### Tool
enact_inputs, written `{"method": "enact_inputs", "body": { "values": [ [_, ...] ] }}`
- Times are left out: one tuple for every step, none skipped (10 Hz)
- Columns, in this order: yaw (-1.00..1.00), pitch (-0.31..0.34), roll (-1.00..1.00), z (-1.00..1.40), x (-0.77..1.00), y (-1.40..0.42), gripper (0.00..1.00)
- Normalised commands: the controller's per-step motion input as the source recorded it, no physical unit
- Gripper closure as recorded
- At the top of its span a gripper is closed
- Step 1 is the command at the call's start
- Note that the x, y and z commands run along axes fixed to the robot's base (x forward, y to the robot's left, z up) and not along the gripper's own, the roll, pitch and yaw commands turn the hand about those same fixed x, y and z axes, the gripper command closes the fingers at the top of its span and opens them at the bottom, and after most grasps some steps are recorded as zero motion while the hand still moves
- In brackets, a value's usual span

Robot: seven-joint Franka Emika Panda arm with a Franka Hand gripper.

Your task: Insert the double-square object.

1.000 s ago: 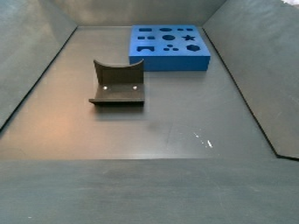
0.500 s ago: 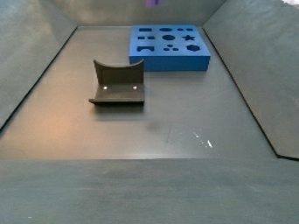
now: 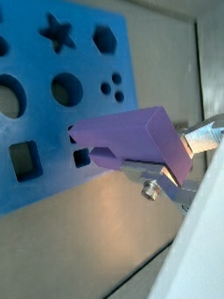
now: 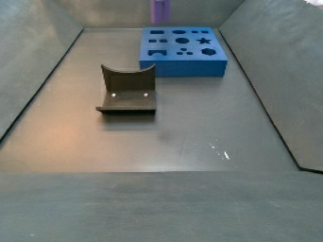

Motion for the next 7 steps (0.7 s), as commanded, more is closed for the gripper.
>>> {"method": "enact_inputs", "body": {
  "values": [
    [-0.94,0.000,0.05,-0.48,0.26,0.04,1.00],
    [-0.97,0.000,0.05,-0.49,0.21,0.04,1.00],
    [-1.00,-0.011,0.00,-0.44,0.11,0.02,1.00],
    [-1.00,-0.001,0.00,-0.46,0.11,0.02,1.00],
    [-1.00,-0.010,0.00,-0.35,0.00,0.00,1.00],
    [-1.00,0.000,0.01,-0.25,0.00,0.00,1.00],
    [-0.67,0.000,0.01,-0.07,0.20,0.04,1.00]
  ]
}}
